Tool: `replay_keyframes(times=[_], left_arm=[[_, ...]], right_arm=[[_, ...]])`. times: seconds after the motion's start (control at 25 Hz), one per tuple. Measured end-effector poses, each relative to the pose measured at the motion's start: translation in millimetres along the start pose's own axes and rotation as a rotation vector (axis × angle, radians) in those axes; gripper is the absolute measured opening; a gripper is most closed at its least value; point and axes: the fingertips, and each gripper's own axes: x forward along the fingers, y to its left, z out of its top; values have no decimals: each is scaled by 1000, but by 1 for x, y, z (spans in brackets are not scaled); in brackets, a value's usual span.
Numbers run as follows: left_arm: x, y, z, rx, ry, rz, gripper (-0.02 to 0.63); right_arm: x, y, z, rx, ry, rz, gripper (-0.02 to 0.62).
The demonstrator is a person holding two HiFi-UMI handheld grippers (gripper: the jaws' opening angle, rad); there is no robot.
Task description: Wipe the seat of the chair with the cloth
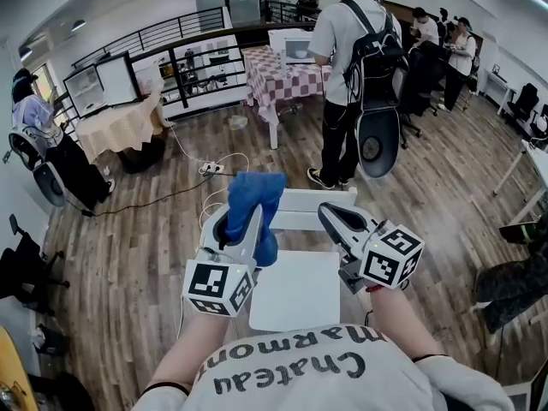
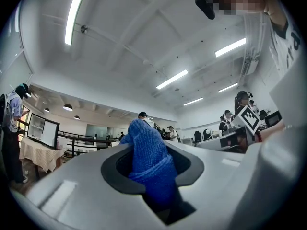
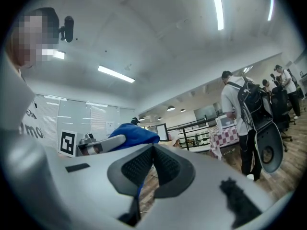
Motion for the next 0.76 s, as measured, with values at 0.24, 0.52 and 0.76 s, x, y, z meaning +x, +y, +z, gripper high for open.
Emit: replay_keyframes(times=[0.24, 0.52, 0.76], left_arm=[[-8, -5, -1, -6, 4, 4, 118], [-18, -10, -2, -5, 4, 7, 118], [-24, -7, 2, -14, -1, 20, 118]], right_arm=[[-7, 6, -4, -2, 14, -4, 14], [-15, 13, -5, 3, 10, -9, 14], [-16, 18, -3, 2, 11, -8, 14]])
